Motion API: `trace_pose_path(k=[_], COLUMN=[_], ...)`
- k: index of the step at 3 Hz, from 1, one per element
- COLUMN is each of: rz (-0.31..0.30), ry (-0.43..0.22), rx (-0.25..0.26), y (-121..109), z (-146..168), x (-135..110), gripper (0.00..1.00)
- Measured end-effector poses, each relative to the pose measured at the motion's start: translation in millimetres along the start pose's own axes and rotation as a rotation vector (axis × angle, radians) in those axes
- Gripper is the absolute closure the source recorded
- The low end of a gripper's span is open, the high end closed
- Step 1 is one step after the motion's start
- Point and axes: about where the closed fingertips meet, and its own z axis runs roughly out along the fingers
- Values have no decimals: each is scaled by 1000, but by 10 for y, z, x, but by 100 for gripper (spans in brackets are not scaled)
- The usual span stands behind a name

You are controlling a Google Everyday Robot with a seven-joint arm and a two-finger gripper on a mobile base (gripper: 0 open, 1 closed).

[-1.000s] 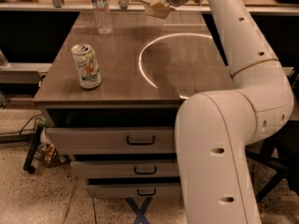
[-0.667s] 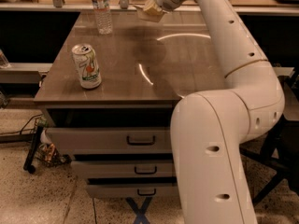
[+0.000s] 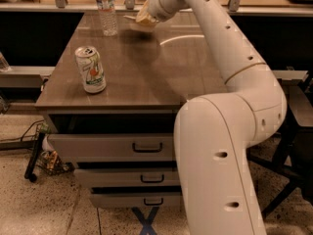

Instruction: Move paper bowl near water bottle

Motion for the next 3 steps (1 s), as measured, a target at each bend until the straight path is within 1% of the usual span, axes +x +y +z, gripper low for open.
trace_pose_path(k=[1, 2, 3], rz=[-26, -29, -26], ry=[-15, -19, -16], rx=[-35, -44, -48], y=[159, 227, 265], z=[181, 282, 314], x=[-107, -138, -114], gripper=[82, 59, 36])
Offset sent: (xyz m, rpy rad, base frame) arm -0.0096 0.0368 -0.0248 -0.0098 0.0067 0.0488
